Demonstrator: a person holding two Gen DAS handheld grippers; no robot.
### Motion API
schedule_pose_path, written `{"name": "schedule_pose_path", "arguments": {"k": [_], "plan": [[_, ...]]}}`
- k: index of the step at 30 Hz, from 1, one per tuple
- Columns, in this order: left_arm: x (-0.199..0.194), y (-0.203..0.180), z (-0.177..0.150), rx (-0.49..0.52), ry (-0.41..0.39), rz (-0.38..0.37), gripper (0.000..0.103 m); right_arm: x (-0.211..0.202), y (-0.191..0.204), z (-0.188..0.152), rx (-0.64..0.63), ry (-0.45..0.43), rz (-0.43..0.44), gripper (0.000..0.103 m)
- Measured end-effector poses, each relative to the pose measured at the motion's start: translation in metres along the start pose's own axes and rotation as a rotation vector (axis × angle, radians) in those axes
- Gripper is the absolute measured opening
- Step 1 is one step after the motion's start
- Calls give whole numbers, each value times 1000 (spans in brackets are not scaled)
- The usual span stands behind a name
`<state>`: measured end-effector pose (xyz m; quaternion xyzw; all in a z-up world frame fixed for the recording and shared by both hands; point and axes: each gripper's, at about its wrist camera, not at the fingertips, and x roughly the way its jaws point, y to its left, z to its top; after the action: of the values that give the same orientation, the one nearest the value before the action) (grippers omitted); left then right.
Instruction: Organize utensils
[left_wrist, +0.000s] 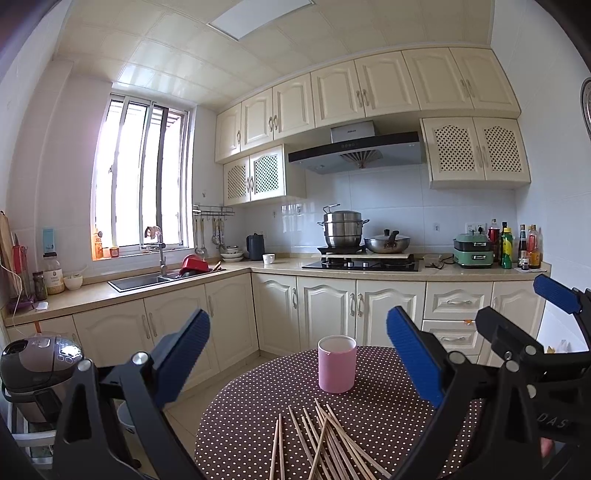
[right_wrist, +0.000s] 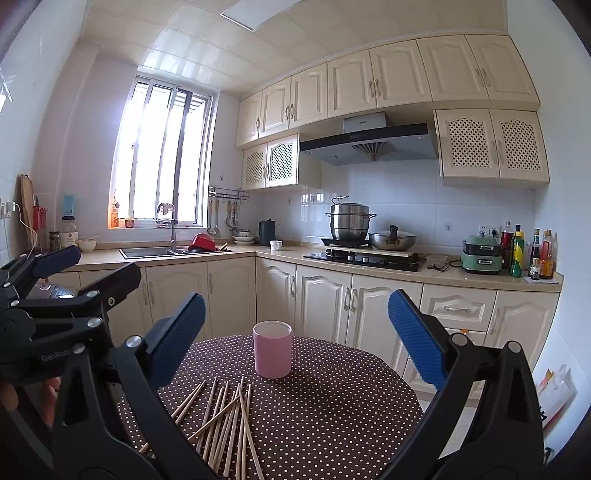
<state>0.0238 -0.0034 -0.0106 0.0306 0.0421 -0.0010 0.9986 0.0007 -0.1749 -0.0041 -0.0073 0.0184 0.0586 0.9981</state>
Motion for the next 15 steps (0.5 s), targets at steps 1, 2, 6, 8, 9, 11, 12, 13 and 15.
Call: {"name": "schedule_pose_path", "arguments": {"k": [1, 2, 6, 8, 9, 11, 12, 13, 15], "plan": [[0, 0, 0, 0, 1, 0, 95, 0, 0, 0, 1, 1, -1, 97], [1, 1, -1, 1, 2, 1, 95, 0, -1, 0, 2, 3, -1, 97], [1, 2, -2, 2, 4, 2, 95, 1, -2, 1, 5, 7, 1, 97], [2, -2, 0, 3, 5, 1, 95, 2, -3, 1, 6, 8, 0, 97], [2, -2, -1, 2, 6, 0, 95, 2, -2, 1, 6, 8, -1, 97], [2, -2, -1, 2, 7, 0, 95, 2, -2, 0, 8, 9, -1, 97], [2, -2, -1, 2, 8, 0, 95, 3, -2, 1, 8, 10, -1, 97], [2, -3, -1, 2, 7, 1, 95, 3, -2, 1, 7, 10, 0, 97], [2, -3, -1, 3, 8, 2, 95, 3, -2, 0, 10, 11, 1, 97]]}}
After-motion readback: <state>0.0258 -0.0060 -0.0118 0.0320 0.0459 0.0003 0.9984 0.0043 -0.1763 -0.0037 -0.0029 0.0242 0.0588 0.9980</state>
